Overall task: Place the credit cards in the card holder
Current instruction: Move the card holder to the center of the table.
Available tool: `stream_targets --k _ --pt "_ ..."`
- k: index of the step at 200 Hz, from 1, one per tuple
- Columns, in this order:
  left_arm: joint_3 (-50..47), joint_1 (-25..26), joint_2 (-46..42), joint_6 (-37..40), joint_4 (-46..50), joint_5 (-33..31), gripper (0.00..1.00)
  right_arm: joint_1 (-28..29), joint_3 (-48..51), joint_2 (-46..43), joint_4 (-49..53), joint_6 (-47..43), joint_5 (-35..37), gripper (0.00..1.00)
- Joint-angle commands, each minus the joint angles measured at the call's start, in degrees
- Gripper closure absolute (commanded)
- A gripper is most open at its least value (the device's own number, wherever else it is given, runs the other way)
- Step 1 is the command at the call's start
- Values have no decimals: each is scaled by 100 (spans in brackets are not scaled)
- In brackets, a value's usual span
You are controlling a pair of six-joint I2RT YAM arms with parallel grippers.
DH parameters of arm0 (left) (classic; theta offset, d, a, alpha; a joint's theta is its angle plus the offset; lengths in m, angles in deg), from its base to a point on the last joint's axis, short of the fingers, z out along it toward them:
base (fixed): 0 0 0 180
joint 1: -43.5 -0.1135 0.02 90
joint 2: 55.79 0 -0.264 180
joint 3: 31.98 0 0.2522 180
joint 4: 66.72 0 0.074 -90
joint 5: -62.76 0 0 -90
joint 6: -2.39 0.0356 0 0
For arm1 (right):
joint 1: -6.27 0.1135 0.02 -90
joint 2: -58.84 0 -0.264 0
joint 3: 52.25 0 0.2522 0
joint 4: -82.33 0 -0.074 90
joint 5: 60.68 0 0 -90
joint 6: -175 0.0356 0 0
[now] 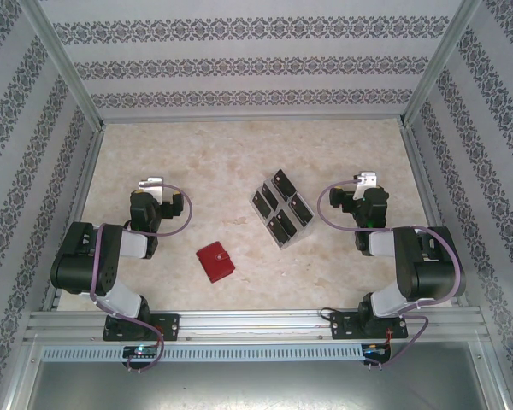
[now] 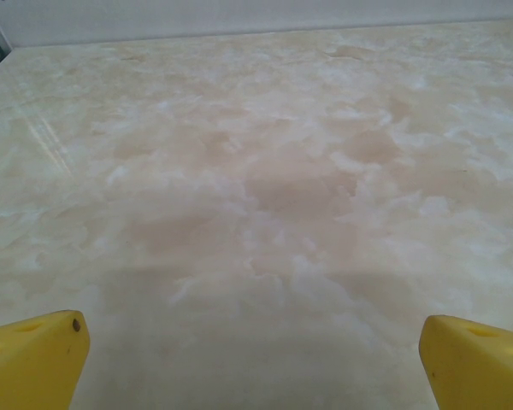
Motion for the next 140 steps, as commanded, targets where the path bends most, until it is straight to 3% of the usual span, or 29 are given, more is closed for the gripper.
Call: stream_targets --k 1,68,94,113,131,140 --pt "63 -88 8 -98 -146 40 0 -33 -50 -78 -111 98 -133 2" --pt "-5 -80 -116 -143 -214 -77 0 -32 81 -300 -289 192 110 2" --pt "117 -71 -876 -292 679 -578 0 8 -127 -1595 1302 385 697 2" --pt "409 -29 -1438 -446 1606 -954 0 -82 -771 -2458 2976 828 551 2" --pt "789 -27 -2011 -977 2691 -1029 0 -145 -1263 -2933 4158 2121 789 2" --pt "992 -19 -2242 -1353 3245 -994 0 -185 -1374 -3097 4417 2459 552 2"
